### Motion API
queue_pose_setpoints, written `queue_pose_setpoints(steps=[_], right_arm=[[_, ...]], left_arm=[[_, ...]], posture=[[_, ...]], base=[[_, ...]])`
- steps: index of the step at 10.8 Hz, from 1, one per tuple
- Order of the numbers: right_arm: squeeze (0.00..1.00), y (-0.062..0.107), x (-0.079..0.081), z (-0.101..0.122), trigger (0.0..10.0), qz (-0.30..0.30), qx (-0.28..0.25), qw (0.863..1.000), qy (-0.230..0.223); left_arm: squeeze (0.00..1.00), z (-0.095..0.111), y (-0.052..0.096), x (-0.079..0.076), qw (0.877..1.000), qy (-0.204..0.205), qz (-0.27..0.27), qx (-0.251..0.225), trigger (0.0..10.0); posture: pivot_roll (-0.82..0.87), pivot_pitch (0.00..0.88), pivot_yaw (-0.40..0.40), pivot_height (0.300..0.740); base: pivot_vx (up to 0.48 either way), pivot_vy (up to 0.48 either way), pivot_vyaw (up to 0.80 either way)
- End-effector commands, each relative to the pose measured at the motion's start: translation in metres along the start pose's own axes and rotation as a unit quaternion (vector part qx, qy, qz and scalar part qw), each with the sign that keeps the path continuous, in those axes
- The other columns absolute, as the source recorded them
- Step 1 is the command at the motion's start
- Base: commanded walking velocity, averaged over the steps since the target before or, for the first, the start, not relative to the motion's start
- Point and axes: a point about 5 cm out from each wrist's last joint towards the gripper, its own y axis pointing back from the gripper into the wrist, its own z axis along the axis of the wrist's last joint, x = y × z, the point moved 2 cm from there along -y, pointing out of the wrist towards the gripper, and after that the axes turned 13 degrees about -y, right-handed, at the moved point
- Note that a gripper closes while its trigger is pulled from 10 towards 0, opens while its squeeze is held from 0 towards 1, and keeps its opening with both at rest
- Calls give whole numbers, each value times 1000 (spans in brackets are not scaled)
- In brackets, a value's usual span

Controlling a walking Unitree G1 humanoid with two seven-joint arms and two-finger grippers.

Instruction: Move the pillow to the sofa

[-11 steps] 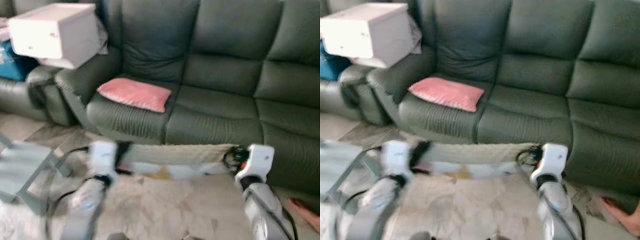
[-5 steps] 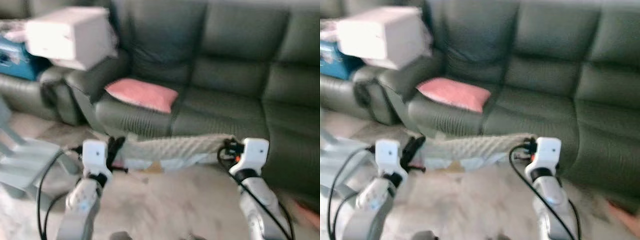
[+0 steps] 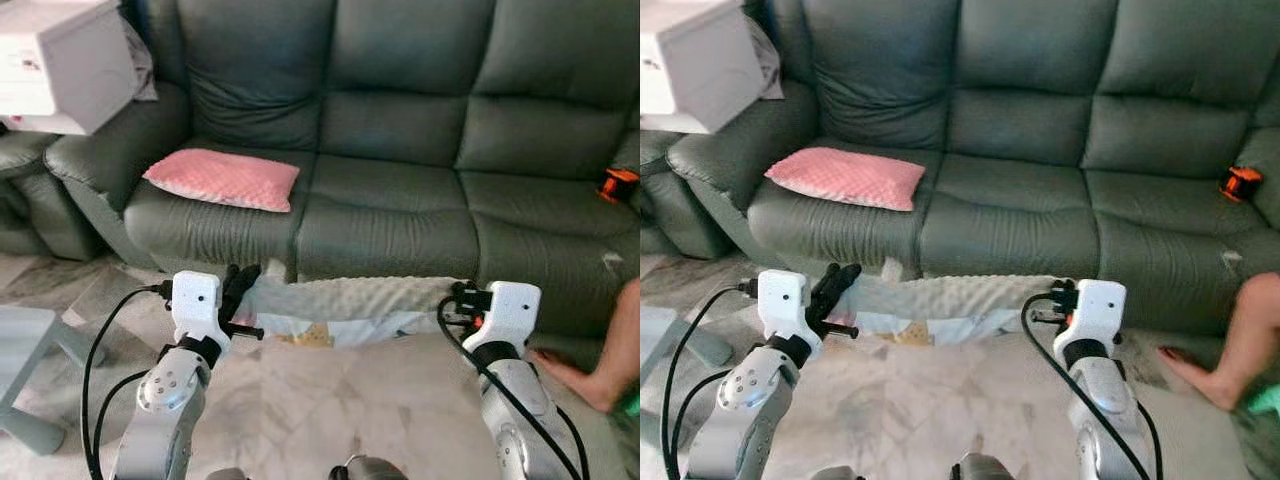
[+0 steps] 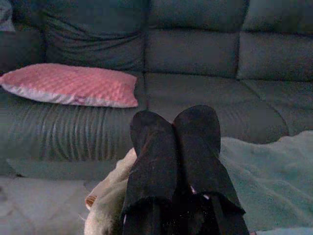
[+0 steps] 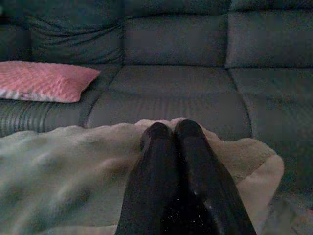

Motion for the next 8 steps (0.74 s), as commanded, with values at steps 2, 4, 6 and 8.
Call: queue_pose_setpoints(steps=[2,4,6,8], right_arm=[[0,-4,3,3,10000,5,-1,1000,0],[0,-6,4,3,10000,6,-1,1000,1],[0,-7,4,3,10000,7,-1,1000,0],[0,-8,4,3,10000,5,-1,1000,0]], left_arm=[[0,5,-3,-3,1000,2,-10,-10,10000],[0,5,-4,-5,1000,5,-16,-11,10000],[0,6,-4,-6,1000,8,-19,-12,10000],[0,6,-4,-8,1000,9,-23,-12,10000]], posture=[[11,0,-16,740],[11,0,-17,740],[10,0,-15,740],[7,0,-13,740]], base=[[259,0,-334],[266,0,-719],[287,0,-516],[292,0,-459]])
